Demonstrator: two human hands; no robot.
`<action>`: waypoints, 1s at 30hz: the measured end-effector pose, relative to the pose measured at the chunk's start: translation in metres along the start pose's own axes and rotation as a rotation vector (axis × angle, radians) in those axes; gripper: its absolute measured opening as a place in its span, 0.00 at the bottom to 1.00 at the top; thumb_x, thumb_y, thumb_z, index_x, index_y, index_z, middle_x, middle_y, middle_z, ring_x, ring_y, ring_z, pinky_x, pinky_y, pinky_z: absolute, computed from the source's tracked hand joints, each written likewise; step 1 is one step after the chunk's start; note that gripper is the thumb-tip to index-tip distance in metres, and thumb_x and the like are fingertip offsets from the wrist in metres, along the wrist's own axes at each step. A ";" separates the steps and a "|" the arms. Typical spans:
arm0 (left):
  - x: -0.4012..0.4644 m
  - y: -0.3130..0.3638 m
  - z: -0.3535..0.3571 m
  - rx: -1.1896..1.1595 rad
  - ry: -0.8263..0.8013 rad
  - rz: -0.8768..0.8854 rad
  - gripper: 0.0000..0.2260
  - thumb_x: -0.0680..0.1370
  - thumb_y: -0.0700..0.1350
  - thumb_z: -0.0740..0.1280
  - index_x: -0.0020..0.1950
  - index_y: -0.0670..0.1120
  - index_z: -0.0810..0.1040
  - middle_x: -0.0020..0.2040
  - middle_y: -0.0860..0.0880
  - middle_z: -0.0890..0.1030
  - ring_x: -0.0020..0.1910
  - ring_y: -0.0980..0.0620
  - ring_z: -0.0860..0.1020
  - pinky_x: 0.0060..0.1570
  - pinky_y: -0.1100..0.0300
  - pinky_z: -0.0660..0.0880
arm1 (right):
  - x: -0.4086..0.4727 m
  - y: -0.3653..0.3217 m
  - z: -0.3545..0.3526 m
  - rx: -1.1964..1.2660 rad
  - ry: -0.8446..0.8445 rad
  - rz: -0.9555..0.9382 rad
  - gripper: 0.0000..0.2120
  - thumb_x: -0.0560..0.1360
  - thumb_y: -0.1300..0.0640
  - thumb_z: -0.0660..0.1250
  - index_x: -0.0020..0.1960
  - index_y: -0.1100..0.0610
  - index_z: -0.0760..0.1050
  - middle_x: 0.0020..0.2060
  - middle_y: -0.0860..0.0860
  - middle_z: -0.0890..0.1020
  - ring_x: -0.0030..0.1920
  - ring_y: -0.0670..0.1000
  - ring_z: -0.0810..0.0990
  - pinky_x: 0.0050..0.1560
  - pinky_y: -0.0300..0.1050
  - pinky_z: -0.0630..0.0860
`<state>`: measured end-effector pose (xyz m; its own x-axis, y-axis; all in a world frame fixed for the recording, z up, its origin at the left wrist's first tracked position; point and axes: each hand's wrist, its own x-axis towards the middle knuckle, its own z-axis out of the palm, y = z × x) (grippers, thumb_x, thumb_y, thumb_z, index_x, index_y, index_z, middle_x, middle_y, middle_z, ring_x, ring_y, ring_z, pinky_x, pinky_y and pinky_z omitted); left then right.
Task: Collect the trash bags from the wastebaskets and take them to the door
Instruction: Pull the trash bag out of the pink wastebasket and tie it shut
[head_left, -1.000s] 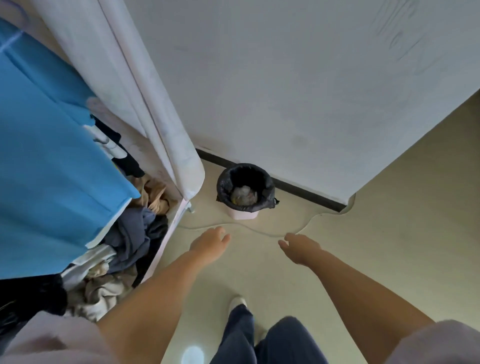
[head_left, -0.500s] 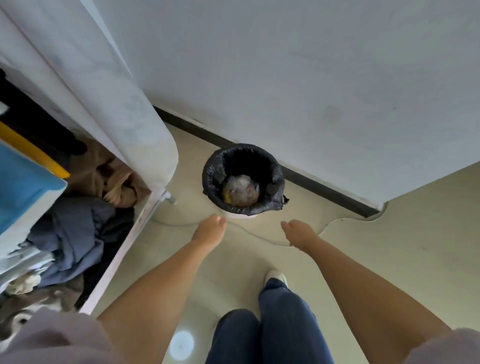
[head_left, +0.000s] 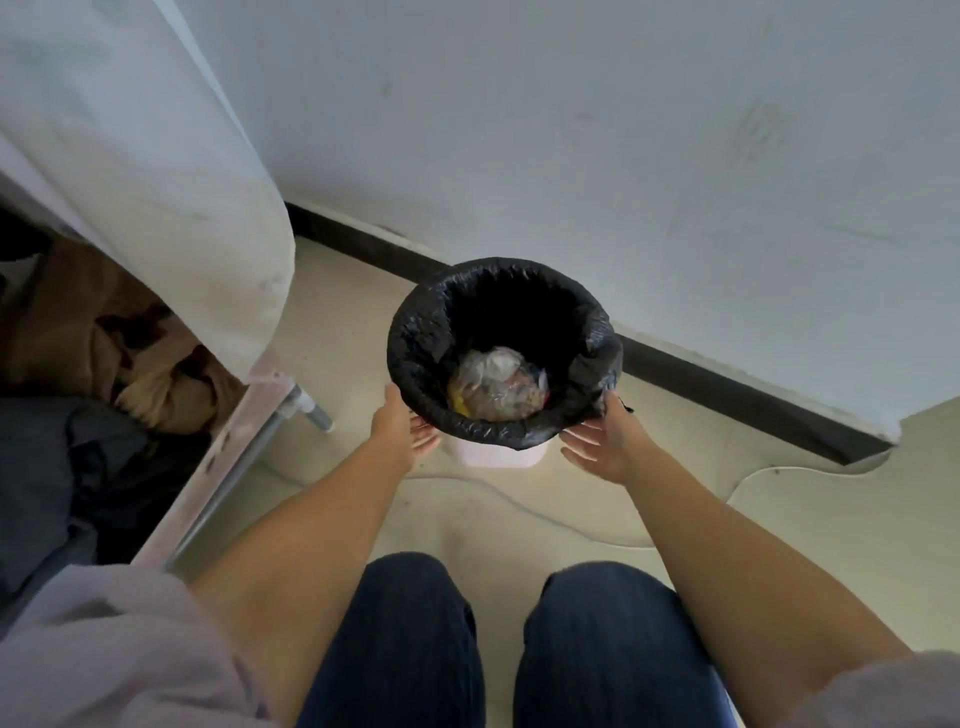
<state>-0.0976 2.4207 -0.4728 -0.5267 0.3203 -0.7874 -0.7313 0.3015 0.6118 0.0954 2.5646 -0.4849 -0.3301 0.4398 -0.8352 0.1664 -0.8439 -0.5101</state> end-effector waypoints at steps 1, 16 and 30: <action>0.004 0.000 0.002 -0.091 -0.015 0.002 0.24 0.82 0.57 0.52 0.65 0.40 0.71 0.56 0.41 0.78 0.54 0.44 0.76 0.54 0.51 0.74 | 0.005 -0.001 0.000 0.062 -0.009 -0.013 0.21 0.77 0.38 0.56 0.48 0.56 0.74 0.44 0.52 0.80 0.44 0.51 0.79 0.40 0.47 0.76; 0.025 0.003 -0.010 -0.474 -0.135 -0.108 0.16 0.78 0.55 0.64 0.48 0.41 0.76 0.45 0.46 0.78 0.42 0.50 0.76 0.47 0.56 0.75 | 0.002 -0.016 -0.001 0.109 -0.003 -0.163 0.04 0.78 0.59 0.63 0.45 0.56 0.72 0.37 0.52 0.76 0.17 0.42 0.70 0.20 0.31 0.69; 0.009 0.004 -0.004 0.030 0.307 0.293 0.11 0.78 0.38 0.57 0.36 0.39 0.69 0.34 0.44 0.71 0.29 0.49 0.70 0.29 0.58 0.70 | -0.022 -0.027 0.016 -0.356 0.294 -0.407 0.08 0.74 0.66 0.54 0.49 0.59 0.71 0.30 0.54 0.74 0.23 0.52 0.72 0.27 0.40 0.70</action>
<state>-0.1071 2.4217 -0.4773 -0.8186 0.1153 -0.5627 -0.5207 0.2644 0.8117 0.0836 2.5731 -0.4495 -0.1709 0.8145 -0.5545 0.3976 -0.4579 -0.7951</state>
